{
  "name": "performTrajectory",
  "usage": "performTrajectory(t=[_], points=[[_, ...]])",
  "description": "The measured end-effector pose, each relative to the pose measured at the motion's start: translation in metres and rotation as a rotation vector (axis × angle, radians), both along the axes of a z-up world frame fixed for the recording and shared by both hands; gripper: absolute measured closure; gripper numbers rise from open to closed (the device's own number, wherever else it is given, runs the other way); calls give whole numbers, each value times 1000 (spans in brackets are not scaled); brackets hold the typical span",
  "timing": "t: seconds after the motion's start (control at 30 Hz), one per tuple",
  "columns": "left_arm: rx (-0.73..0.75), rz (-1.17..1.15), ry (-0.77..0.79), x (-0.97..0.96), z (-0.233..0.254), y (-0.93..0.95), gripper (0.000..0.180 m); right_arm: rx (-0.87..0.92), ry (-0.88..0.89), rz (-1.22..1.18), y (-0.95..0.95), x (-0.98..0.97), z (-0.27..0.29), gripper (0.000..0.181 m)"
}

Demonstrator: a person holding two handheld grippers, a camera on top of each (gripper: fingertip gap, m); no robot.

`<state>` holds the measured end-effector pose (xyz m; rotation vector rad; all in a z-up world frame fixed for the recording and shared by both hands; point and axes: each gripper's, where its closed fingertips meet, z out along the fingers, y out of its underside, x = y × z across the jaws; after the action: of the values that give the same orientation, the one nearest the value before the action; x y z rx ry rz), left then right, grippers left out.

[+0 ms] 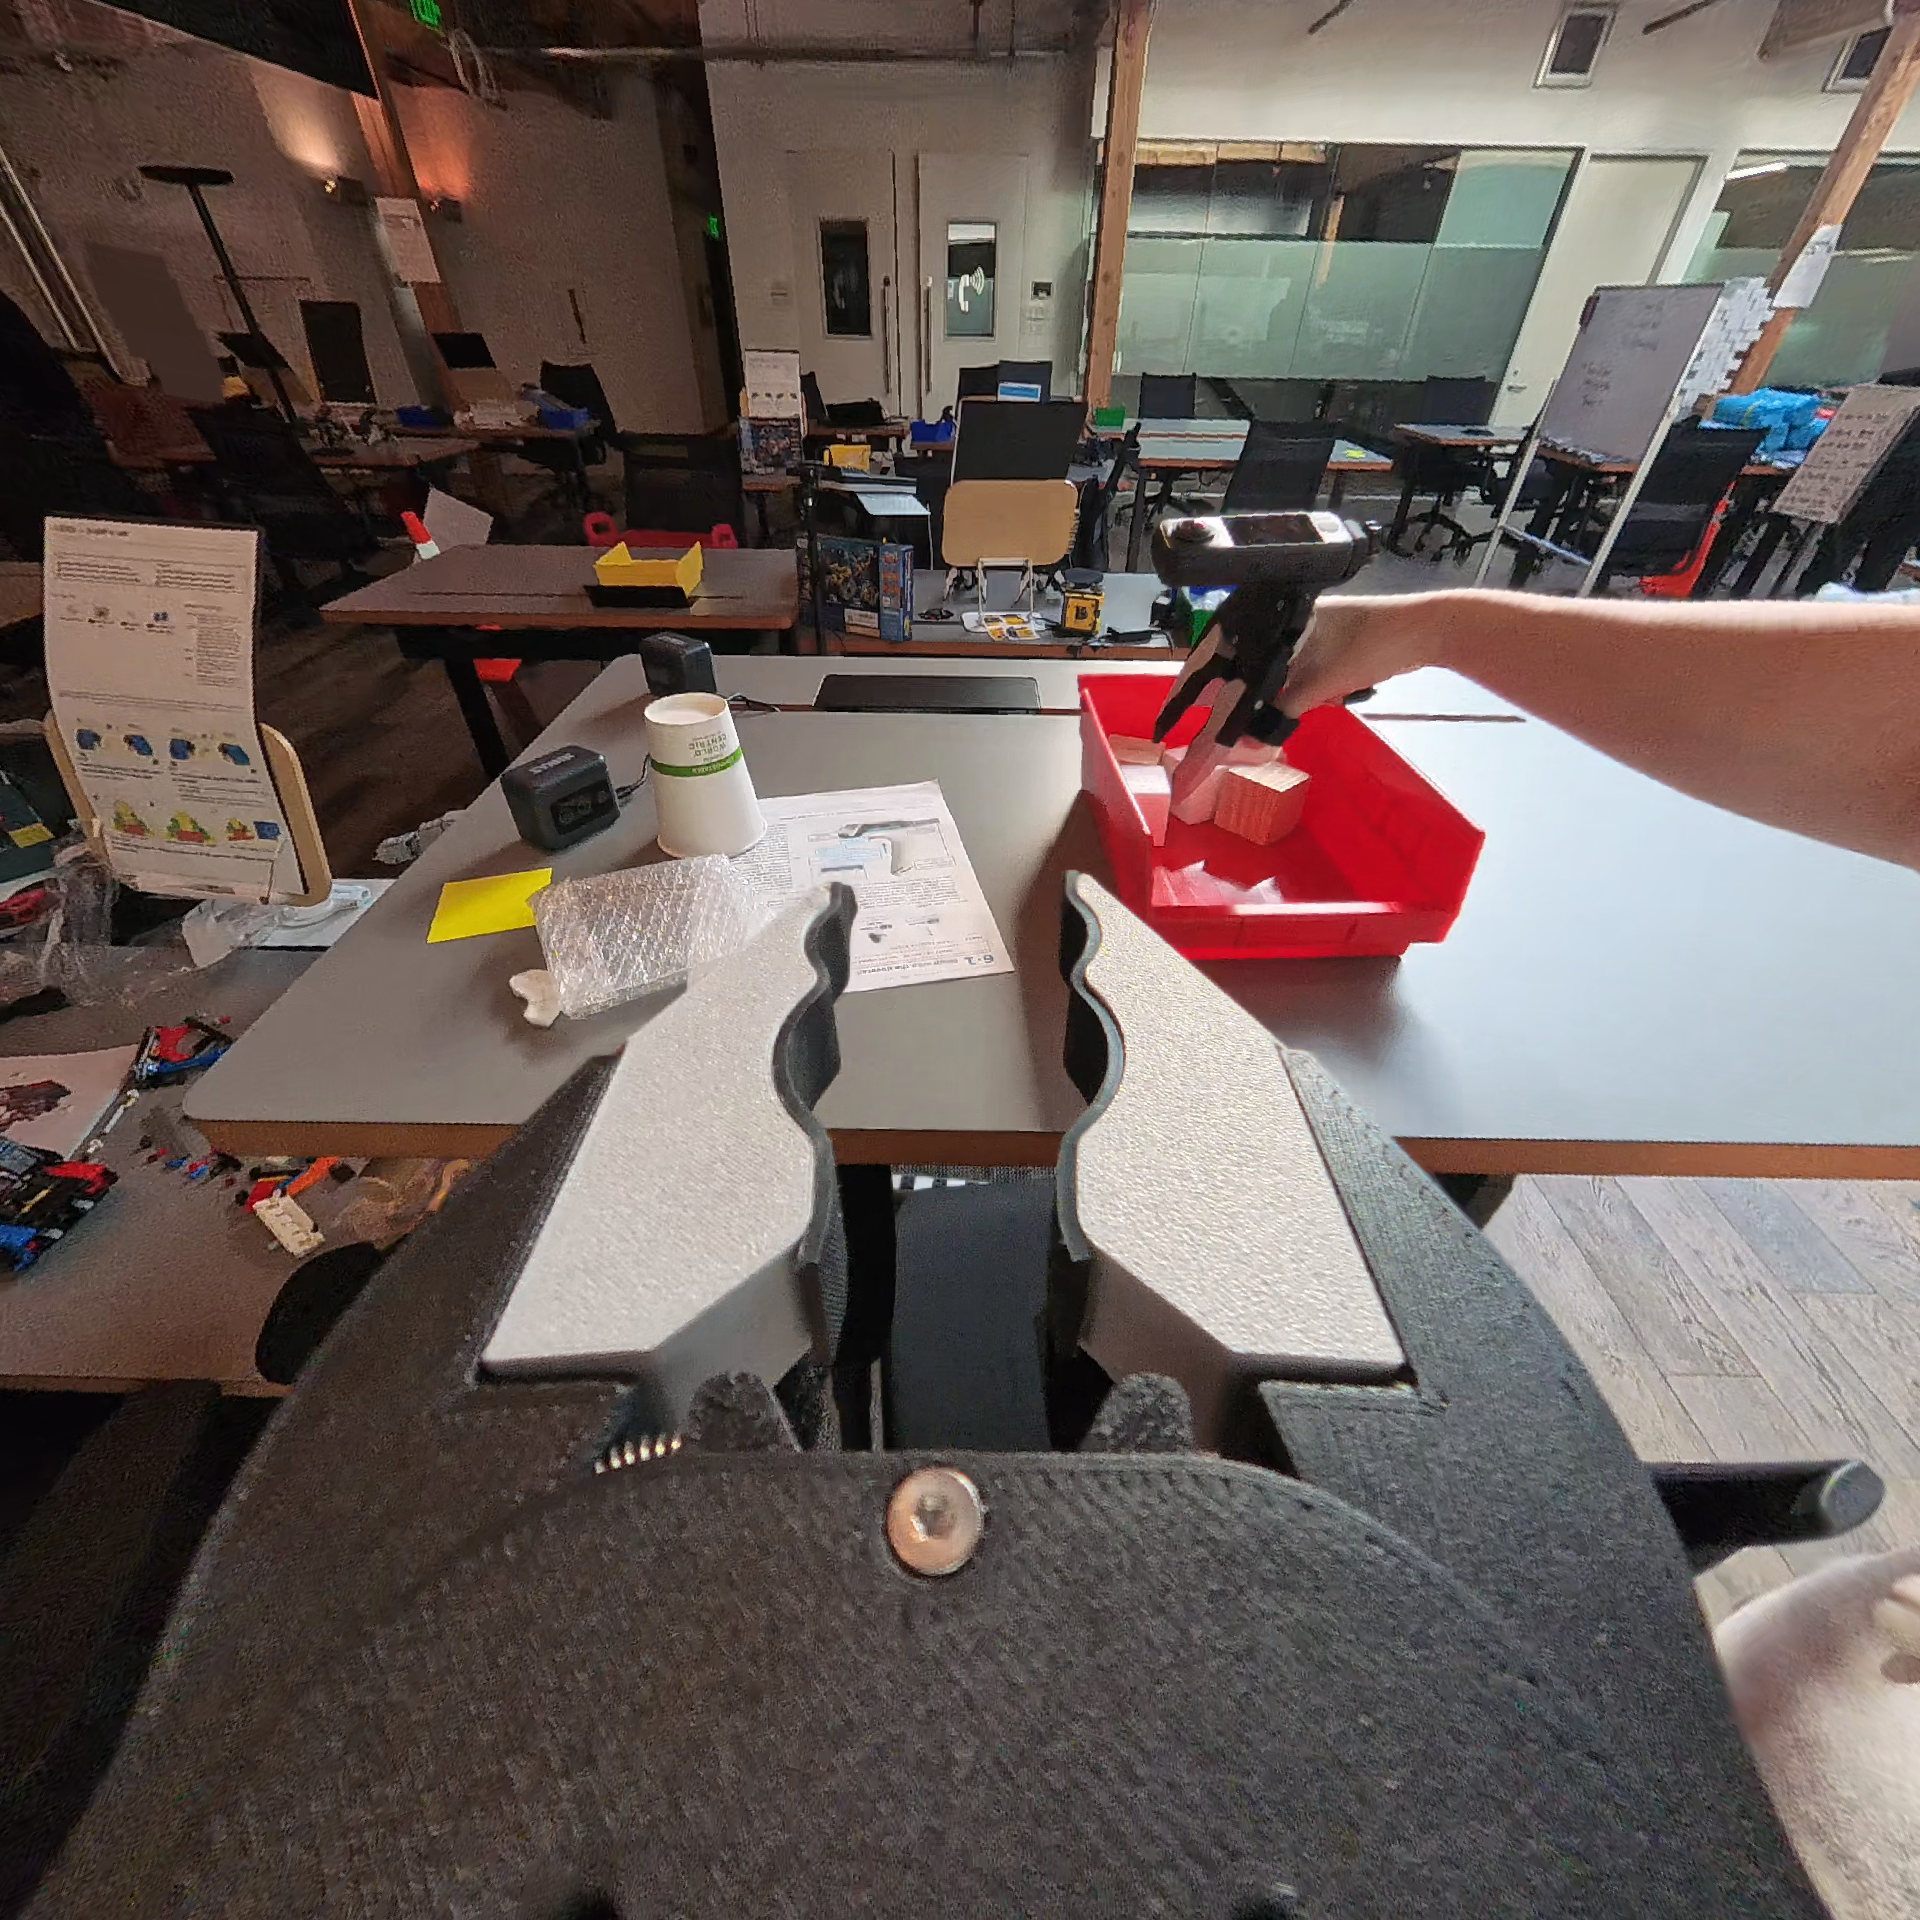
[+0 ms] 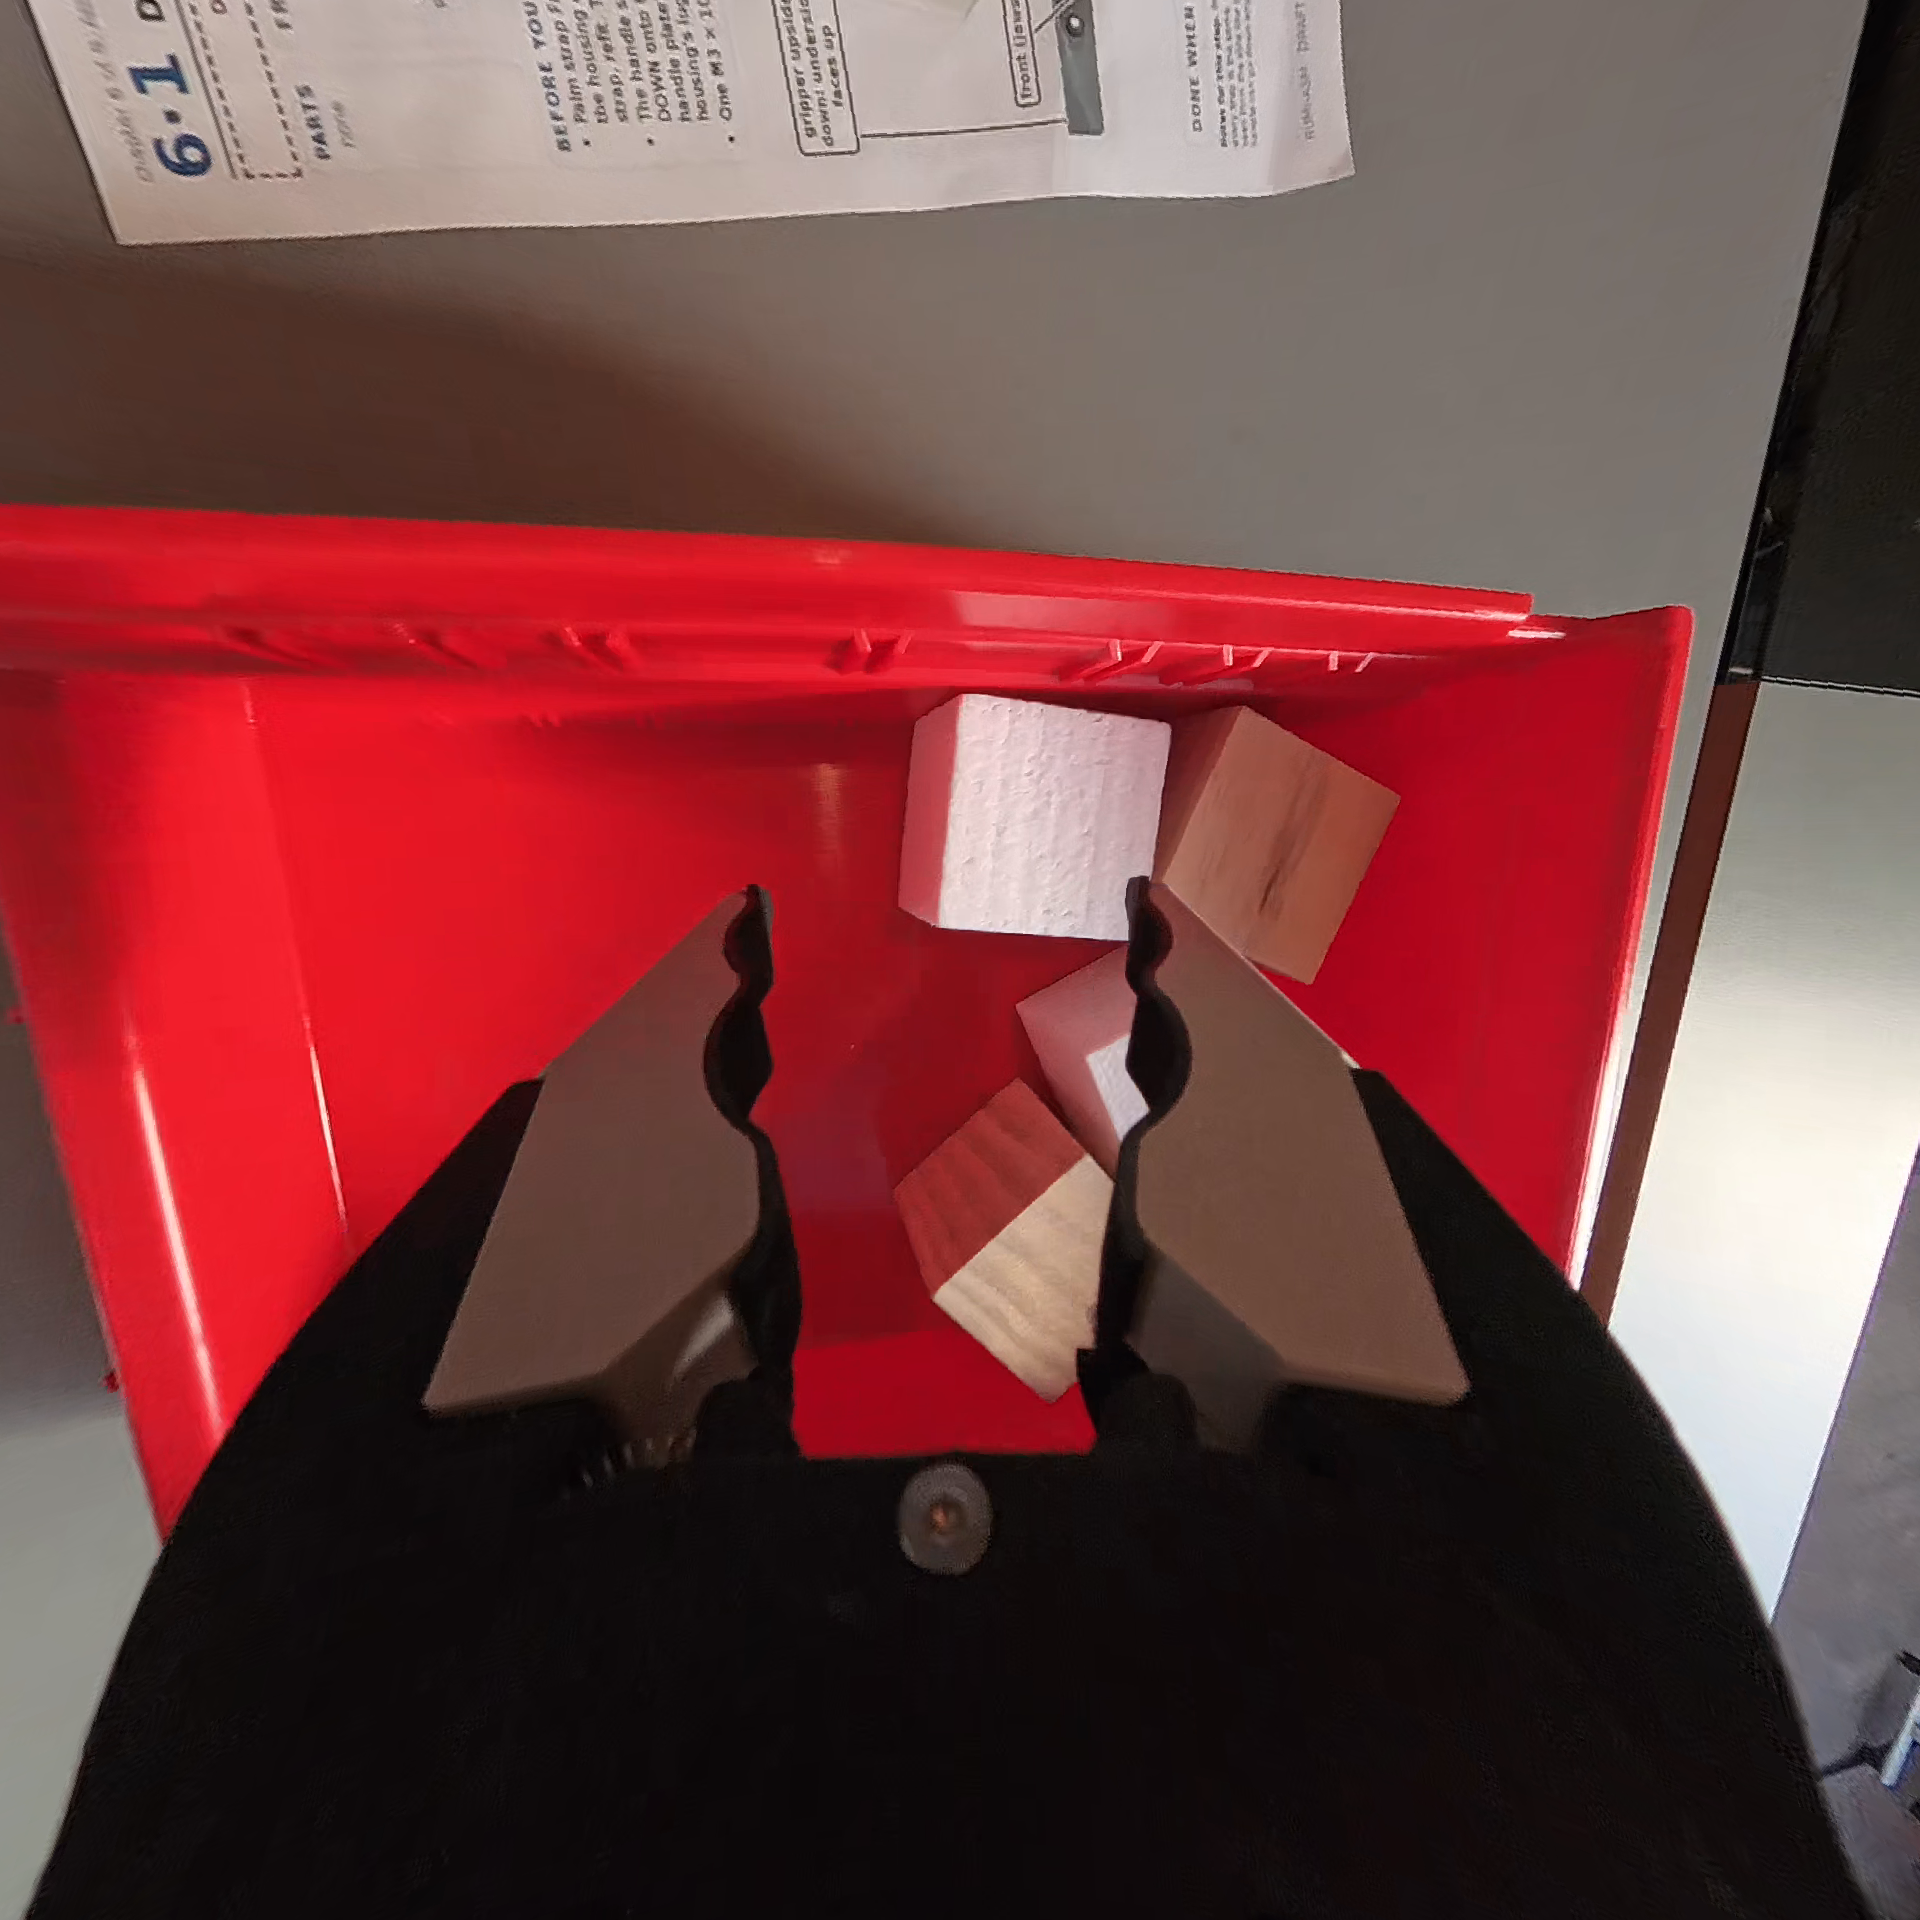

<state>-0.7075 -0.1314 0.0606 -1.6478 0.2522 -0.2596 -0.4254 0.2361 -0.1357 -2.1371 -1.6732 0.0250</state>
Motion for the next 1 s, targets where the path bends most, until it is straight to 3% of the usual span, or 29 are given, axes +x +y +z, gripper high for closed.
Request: performTrajectory(t=[0.23,0.3,0.37,0.47,0.53,0.63,0.83,1.0], points=[[-54,6,19,-13,-10,37,140,13,-62,-3,30,-6,-31,110],[-60,-15,22,-13,-11,47,139,-15,-64,22,24,-6,-31,129],[-55,-46,27,-12,-11,55,140,-70,-40,16,12,-7,-29,130],[-64,-105,31,-11,-14,68,139,-96,-72,-31,11,-1,-37,109],[-76,-149,47,-13,-19,84,139,-139,-101,-44,5,2,-44,125],[-84,-224,70,-21,-25,111,140,-149,-24,-102,1,-5,-34,126],[-136,-355,94,-74,-51,167,140,60,115,-294,-3,-6,56,126],[-160,-428,-12,-130,-57,202,142,118,332,-125,7,-166,149,126]])
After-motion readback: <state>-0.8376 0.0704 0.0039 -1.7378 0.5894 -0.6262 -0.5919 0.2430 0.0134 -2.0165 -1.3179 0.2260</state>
